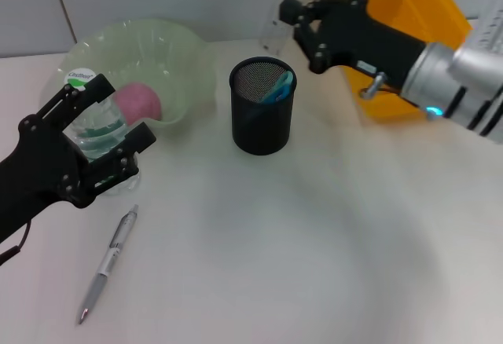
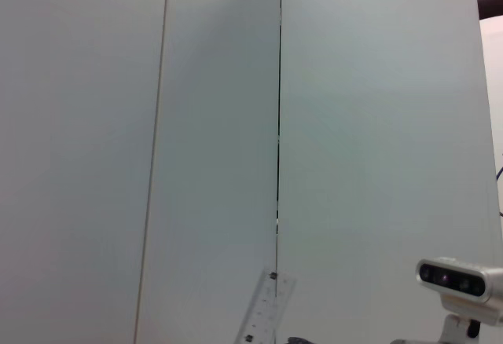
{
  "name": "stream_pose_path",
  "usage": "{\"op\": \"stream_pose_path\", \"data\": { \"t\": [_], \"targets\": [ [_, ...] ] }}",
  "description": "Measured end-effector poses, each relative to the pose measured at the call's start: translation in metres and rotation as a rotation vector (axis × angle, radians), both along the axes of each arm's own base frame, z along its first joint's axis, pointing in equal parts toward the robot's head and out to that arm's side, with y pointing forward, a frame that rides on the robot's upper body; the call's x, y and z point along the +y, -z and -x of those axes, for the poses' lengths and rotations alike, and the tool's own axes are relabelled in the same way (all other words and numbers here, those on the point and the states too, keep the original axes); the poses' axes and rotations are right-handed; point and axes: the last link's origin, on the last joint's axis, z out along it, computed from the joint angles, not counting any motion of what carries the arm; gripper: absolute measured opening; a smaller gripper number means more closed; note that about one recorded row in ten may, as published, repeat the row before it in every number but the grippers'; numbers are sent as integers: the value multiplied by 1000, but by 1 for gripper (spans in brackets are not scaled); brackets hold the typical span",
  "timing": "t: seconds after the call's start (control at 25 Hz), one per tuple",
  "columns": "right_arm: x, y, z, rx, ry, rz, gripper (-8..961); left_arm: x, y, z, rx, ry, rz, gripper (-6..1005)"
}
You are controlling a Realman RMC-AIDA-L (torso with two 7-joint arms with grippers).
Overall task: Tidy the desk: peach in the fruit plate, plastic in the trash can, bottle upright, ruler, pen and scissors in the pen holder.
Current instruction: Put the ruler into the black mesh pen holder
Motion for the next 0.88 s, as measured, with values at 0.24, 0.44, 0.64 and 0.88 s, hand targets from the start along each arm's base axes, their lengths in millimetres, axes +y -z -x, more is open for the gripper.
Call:
{"op": "stream_pose_path", "data": {
  "t": [0.24,0.44,0.64,0.88],
  "targets": [
    [5,14,7,30,43,42,11,1,1,-2,-7,5,10,856],
    [7,20,6,35,84,74,11,4,1,-6,-15,12,20,856],
    [7,25,6,22,97,94,11,4,1,-6,-17,15,21,857],
    [10,28,4,20,138,116,11,2,0,-7,-24,26,23,856]
  ]
}}
